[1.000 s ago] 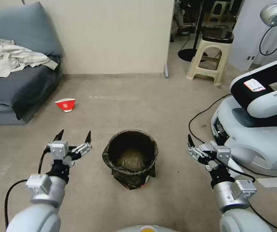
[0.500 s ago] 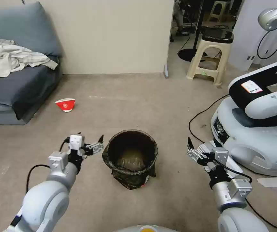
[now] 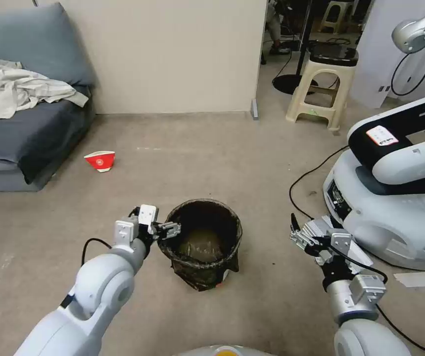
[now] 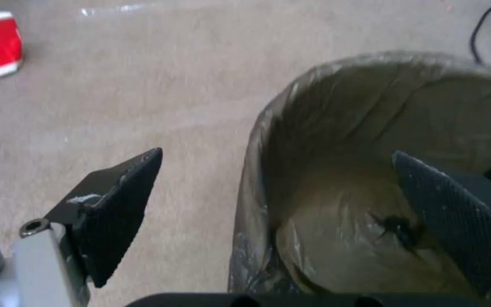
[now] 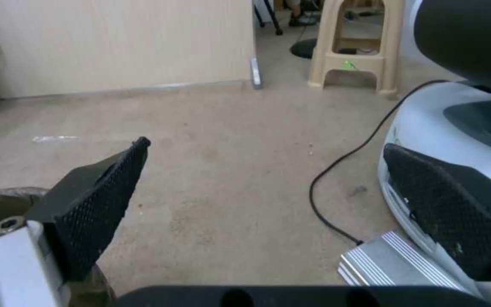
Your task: Pick up the trash can from the floor.
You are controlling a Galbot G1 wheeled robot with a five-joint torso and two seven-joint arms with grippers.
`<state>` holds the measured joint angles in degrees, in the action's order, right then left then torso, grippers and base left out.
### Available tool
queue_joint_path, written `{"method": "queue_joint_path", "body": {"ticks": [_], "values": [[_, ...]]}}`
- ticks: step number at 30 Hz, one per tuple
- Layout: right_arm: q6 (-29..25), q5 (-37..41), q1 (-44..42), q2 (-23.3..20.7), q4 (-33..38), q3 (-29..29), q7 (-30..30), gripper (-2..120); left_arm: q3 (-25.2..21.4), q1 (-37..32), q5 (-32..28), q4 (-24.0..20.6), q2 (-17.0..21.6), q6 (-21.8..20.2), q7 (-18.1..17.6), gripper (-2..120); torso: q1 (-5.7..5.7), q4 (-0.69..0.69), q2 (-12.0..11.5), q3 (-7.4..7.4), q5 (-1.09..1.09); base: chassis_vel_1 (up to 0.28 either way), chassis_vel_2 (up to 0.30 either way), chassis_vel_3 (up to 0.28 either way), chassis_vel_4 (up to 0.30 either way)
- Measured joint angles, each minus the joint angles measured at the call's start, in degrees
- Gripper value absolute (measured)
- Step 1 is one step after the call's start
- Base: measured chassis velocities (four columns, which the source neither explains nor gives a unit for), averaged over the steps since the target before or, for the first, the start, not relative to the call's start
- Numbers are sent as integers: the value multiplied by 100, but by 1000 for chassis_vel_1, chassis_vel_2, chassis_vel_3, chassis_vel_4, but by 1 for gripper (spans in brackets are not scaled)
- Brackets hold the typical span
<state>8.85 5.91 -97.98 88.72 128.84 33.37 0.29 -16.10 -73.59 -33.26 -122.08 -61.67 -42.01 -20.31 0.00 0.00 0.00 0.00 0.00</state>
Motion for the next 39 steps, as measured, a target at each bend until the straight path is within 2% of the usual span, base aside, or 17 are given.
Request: {"method": "queue_joint_path", "body": {"ticks": [5, 19, 39], "values": [[-11, 0, -11, -21, -31, -1, 3, 100, 101, 111, 5, 230, -122, -34, -165, 100, 0, 0, 0, 0, 0, 0, 0, 0, 0], [-24, 0, -22, -57, -42, 17, 35, 100, 239, 282, 64, 816, -419, -21, -273, 100, 0, 0, 0, 0, -1, 0, 0, 0, 0], [-35, 3, 6, -49, -100, -14, 35, 100, 297, 329, 21, 1130, -575, -5, -425, 100, 0, 0, 0, 0, 0, 0, 0, 0, 0]]}}
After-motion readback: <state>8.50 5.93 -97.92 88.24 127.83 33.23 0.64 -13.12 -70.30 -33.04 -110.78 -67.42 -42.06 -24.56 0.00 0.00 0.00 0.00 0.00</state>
